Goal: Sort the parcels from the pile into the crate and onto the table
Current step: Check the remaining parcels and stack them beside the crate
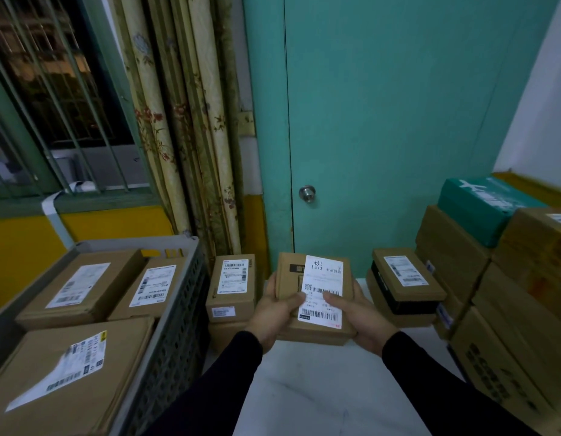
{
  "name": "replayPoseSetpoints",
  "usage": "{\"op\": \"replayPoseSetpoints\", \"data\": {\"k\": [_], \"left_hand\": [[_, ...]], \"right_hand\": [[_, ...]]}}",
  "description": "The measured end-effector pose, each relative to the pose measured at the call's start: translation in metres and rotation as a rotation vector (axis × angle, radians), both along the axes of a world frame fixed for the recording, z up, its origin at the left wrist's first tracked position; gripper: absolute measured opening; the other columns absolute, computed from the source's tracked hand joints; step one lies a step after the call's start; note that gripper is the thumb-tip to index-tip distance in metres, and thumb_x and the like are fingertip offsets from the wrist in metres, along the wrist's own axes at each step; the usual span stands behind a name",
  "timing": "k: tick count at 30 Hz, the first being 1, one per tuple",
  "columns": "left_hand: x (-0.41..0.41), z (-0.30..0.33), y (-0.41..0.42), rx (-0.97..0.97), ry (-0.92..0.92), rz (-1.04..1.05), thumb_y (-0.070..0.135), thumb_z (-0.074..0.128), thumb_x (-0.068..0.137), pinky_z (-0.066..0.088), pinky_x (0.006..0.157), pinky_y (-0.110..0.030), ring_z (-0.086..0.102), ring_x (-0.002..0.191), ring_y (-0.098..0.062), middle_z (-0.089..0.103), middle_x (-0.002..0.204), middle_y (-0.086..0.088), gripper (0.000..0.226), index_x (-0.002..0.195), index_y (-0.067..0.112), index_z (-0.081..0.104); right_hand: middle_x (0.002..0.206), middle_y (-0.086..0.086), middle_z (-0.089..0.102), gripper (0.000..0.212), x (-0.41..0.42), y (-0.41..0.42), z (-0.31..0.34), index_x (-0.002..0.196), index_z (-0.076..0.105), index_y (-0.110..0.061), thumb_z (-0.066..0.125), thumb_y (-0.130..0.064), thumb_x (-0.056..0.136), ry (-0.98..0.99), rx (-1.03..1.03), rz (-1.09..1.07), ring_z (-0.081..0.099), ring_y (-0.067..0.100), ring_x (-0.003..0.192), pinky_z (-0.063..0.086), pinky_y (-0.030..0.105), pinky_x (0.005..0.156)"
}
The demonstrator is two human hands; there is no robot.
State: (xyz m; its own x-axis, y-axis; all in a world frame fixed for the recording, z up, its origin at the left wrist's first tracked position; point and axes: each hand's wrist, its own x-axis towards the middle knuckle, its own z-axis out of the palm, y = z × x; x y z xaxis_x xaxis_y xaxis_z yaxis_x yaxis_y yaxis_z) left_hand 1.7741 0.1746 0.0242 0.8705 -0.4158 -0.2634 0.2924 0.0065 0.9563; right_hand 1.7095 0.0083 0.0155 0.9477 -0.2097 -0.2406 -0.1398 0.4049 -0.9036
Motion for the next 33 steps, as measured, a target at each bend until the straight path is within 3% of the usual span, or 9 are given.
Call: {"op": "replayPoseSetpoints", "data": {"k": [8,14,17,19,22,25,27,29,33], "left_hand": [[-0.003,0.005,-0.003,0.004,-0.082,0.058,0.016,0.066,0.098,0.061,0.09,-0.044,0.075,0.099,-0.019,0.073,0.115,0.003,0.059,0.146,0.038,0.041],[-0.006,0.001,-0.003,0.026,-0.082,0.067,0.018,0.069,0.095,0.061,0.088,-0.044,0.075,0.096,-0.019,0.074,0.115,0.003,0.062,0.147,0.038,0.04],[-0.005,0.002,-0.004,-0.017,-0.012,0.092,0.033,0.071,0.093,0.06,0.089,-0.046,0.074,0.099,-0.022,0.074,0.116,0.001,0.061,0.147,0.035,0.042],[-0.003,0.008,-0.001,-0.06,0.093,0.149,0.05,0.066,0.093,0.055,0.091,-0.043,0.07,0.105,-0.023,0.073,0.119,-0.001,0.06,0.145,0.029,0.047],[0.001,0.012,0.004,-0.082,0.172,0.158,0.06,0.059,0.093,0.046,0.106,-0.049,0.064,0.108,-0.026,0.072,0.112,-0.006,0.05,0.129,0.025,0.058],[0.002,0.012,0.004,-0.064,0.171,0.116,0.052,0.058,0.097,0.052,0.095,-0.045,0.065,0.097,-0.025,0.068,0.104,-0.006,0.025,0.106,0.03,0.054],[0.001,0.011,0.005,0.005,0.162,0.097,0.047,0.066,0.093,0.058,0.08,-0.042,0.071,0.095,-0.029,0.07,0.108,-0.01,0.036,0.12,0.026,0.054],[0.001,0.009,0.003,0.071,0.109,0.082,0.042,0.074,0.088,0.061,0.084,-0.047,0.072,0.097,-0.032,0.07,0.114,-0.011,0.054,0.133,0.025,0.05],[0.003,0.011,0.004,0.094,0.016,0.069,0.033,0.077,0.088,0.06,0.088,-0.05,0.069,0.1,-0.031,0.064,0.117,-0.005,0.054,0.129,0.037,0.042]], "right_hand": [[0.125,0.007,0.072,0.067,0.005,-0.003,0.003,0.147,0.042,-0.028,0.07,-0.003,0.092,-0.036,-0.057,-0.002,0.074,0.029,0.104,0.063,0.041,0.079],[0.126,0.005,0.071,0.066,0.002,-0.005,-0.004,0.145,0.041,-0.032,0.069,-0.002,0.093,-0.03,-0.083,0.008,0.074,0.027,0.104,0.063,0.041,0.081],[0.125,0.002,0.07,0.076,0.0,-0.012,-0.004,0.146,0.035,-0.037,0.072,-0.001,0.09,-0.016,-0.189,0.008,0.074,0.027,0.103,0.062,0.045,0.083],[0.125,0.005,0.071,0.074,-0.002,-0.017,-0.004,0.148,0.034,-0.034,0.072,-0.007,0.091,0.008,-0.215,0.002,0.074,0.029,0.104,0.059,0.052,0.091],[0.122,0.009,0.073,0.05,-0.003,-0.02,-0.006,0.142,0.045,-0.022,0.061,-0.039,0.098,0.025,-0.129,-0.027,0.072,0.032,0.109,0.052,0.058,0.102],[0.121,0.008,0.074,0.051,0.0,-0.016,-0.005,0.132,0.061,-0.012,0.048,-0.052,0.102,0.043,0.005,-0.051,0.071,0.026,0.111,0.049,0.048,0.104],[0.115,0.008,0.076,0.044,0.002,-0.012,-0.002,0.123,0.068,-0.015,0.045,-0.048,0.105,0.064,0.059,-0.048,0.074,0.023,0.104,0.052,0.04,0.093],[0.114,0.008,0.076,0.039,0.005,-0.009,-0.001,0.123,0.067,-0.016,0.051,-0.044,0.103,0.085,0.029,-0.041,0.074,0.025,0.103,0.055,0.039,0.088],[0.122,0.008,0.069,0.041,0.008,-0.008,-0.005,0.131,0.052,-0.022,0.067,-0.031,0.094,0.079,0.008,-0.032,0.07,0.029,0.107,0.057,0.042,0.086]]}}
